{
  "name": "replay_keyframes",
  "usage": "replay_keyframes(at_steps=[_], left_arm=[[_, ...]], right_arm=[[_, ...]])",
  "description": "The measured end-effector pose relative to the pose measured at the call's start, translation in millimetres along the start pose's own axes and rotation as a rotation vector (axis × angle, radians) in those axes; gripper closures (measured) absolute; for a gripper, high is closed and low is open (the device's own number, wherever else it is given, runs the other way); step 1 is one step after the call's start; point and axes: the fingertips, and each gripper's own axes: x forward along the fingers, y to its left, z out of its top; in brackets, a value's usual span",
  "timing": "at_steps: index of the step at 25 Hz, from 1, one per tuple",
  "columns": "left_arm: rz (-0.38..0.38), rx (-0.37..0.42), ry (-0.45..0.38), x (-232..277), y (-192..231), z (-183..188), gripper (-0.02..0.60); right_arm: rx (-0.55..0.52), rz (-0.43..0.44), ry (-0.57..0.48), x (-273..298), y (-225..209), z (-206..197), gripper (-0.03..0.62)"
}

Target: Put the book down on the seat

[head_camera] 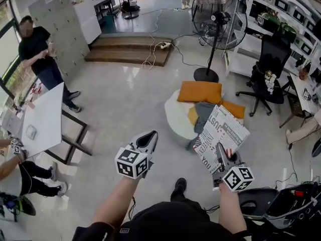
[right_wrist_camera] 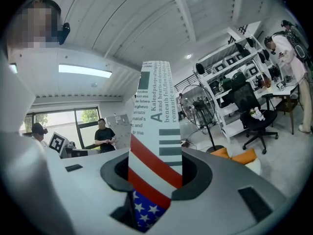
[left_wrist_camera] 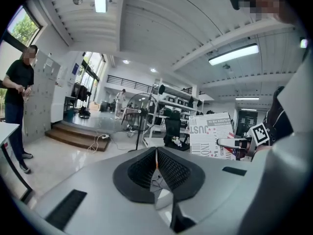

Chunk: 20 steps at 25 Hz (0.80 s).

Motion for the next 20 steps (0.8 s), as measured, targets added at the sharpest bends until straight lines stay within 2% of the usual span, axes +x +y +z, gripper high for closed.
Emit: replay_keyframes(at_steps=[4, 10, 15, 20], left_arm=[[0.021, 0.008, 0.007, 55, 13, 13, 0.569], [0.023, 0.004, 0.024, 124, 8, 26, 0.571], [0.034, -0.004, 0.027, 150, 8, 39, 0.571], [0.047, -0.009, 0.025, 160, 26, 44, 0.571]], right_arm=[[0.027, 0.004, 0.008, 42, -41, 5, 0.425], [0.037, 0.02, 0.022, 83, -91, 22, 0.425], [0.037, 0.011, 0.022, 97, -116, 44, 0.425], [0.053, -0.011, 0.025, 107, -126, 46, 0.425]])
